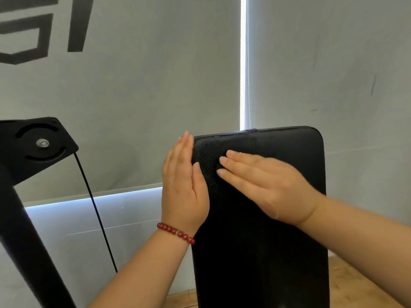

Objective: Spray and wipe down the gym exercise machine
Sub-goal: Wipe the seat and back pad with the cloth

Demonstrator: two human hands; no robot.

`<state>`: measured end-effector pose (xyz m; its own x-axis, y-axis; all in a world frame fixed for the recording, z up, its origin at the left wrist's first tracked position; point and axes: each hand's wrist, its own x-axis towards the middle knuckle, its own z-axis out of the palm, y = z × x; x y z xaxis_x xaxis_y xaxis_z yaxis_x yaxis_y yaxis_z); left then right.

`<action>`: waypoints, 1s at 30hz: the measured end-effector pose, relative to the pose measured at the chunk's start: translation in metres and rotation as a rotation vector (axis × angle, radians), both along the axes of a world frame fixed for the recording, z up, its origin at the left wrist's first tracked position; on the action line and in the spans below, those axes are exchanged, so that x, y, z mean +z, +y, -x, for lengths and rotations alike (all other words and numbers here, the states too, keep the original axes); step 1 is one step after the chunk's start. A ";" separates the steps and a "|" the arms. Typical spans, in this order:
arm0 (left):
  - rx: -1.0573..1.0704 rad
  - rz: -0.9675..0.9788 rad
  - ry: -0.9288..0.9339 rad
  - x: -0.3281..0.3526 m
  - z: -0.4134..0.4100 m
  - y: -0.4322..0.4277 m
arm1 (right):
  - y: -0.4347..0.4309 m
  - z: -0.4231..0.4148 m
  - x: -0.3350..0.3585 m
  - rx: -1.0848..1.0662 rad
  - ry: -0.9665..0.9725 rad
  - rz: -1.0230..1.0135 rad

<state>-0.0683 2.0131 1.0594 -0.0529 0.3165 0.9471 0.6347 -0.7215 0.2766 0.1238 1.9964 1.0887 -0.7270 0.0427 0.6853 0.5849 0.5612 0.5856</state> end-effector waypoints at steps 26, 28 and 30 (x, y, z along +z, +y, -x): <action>0.475 -0.119 0.537 0.016 -0.023 -0.012 | 0.012 -0.016 -0.007 -0.166 0.669 -0.073; 0.456 -0.124 0.546 0.015 -0.023 -0.012 | 0.010 0.002 -0.018 -0.131 0.695 -0.040; 0.438 -0.125 0.538 0.015 -0.022 -0.011 | 0.009 0.004 -0.025 -0.097 0.619 -0.002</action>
<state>-0.0462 2.0018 1.0742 0.3352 0.2606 0.9054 0.8996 -0.3741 -0.2254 0.1202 2.0052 1.0634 -0.1884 0.0870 0.9782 0.8644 0.4875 0.1231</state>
